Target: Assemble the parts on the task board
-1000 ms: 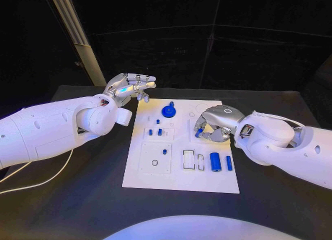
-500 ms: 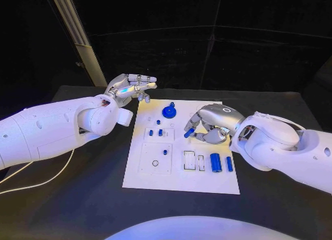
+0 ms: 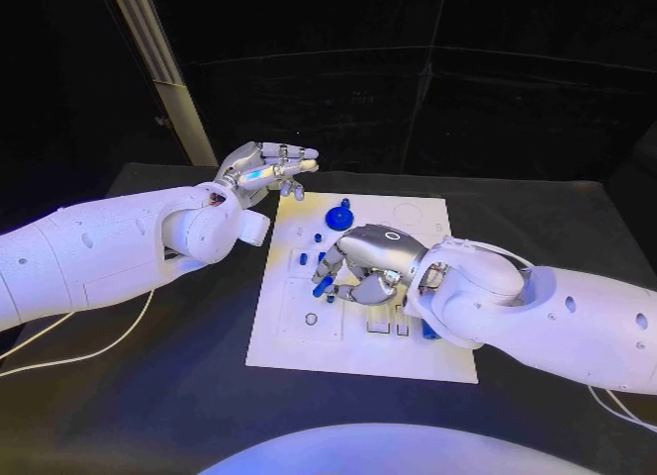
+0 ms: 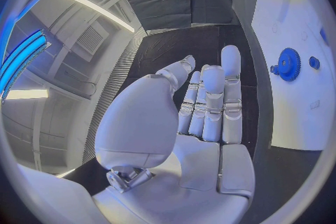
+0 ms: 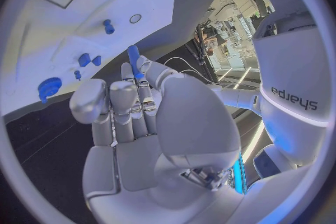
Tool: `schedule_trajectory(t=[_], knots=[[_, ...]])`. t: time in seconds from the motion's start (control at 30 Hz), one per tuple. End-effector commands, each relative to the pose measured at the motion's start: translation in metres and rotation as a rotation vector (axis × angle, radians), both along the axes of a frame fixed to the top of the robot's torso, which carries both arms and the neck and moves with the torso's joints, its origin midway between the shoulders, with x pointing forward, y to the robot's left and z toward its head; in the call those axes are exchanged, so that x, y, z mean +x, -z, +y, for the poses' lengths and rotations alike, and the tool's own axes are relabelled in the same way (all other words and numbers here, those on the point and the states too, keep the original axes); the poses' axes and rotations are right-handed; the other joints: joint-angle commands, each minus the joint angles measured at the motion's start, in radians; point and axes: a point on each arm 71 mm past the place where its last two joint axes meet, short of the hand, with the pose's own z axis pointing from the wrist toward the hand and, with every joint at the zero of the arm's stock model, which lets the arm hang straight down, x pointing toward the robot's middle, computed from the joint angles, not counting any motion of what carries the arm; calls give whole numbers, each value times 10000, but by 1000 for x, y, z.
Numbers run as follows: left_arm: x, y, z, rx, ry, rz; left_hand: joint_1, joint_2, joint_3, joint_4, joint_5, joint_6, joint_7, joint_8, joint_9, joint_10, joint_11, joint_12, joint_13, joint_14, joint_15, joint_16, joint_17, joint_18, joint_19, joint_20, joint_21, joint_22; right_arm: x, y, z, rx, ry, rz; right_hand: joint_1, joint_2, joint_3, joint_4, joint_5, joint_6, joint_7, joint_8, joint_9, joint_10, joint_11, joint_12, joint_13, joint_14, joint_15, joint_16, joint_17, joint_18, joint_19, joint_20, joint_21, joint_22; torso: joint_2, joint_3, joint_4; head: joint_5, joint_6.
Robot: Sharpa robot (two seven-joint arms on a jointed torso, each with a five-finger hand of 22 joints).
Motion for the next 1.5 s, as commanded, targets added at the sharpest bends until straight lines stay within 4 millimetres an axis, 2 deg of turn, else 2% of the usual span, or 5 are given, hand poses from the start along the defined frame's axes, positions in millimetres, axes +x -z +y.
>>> schedule_trajectory(t=[0.03, 0.23, 0.53, 1.07, 1.5], knots=[[0, -2, -2, -111, 138, -33, 35, 35, 7, -38, 68, -52, 0, 9, -7, -46, 6, 53, 6, -70, 22, -17, -5, 56, -27, 35, -58, -10, -3, 8, 7, -317, -500, 169, -77, -65, 46, 3, 64, 14, 68, -58, -17, 133, -104, -69, 14, 12, -26, 61, 14, -164, -5, 20, 61, -13, -2, 7, -15, 67, -24], [-1, -2, -3, -123, 171, -29, 35, 35, 7, -38, 68, -52, 0, 9, -7, -46, 6, 53, 6, -70, 22, -17, -5, 56, -27, 35, -58, -10, -4, 20, 17, -851, -658, 210, -84, -71, 46, -2, 78, 8, 70, -64, -19, 129, -102, -79, 14, 10, -25, 60, 10, -162, -10, 22, 58, -21, -4, 14, -4, 106, -84], [-1, -2, -3, -124, 182, -21, 35, 35, 7, -38, 68, -52, 0, 9, -7, -46, 6, 53, 6, -70, 22, -17, -5, 56, -27, 35, -58, -10, -3, 27, 22, -1378, -725, 166, -87, -75, 49, -8, 94, 3, 70, -70, -20, 126, -101, -87, 14, 9, -24, 62, 12, -161, -13, 24, 57, -24, -3, 15, -13, 137, -121], [-1, -2, -3, -119, 171, -18, 35, 35, 7, -38, 68, -52, 0, 9, -7, -46, 6, 53, 6, -70, 22, -17, -5, 56, -27, 35, -58, -10, -2, 30, 24, -1811, -613, -32, -98, -72, 50, -6, 105, 2, 74, -75, -20, 124, -98, -94, 15, -1, -21, 38, -44, -156, -25, 24, 45, -50, -7, 12, -26, 145, -170], [-1, -2, -2, -113, 161, -11, 35, 35, 7, -38, 68, -52, 0, 9, -7, -46, 6, 53, 6, -70, 22, -17, -5, 56, -27, 35, -58, -10, -4, 32, 26, -1891, -707, 41, -125, -78, 42, -1, 111, 2, 77, -80, -20, 127, -94, -105, 17, -5, -18, 40, -40, -157, -27, 27, 49, -42, -11, 9, -11, 144, -178]])
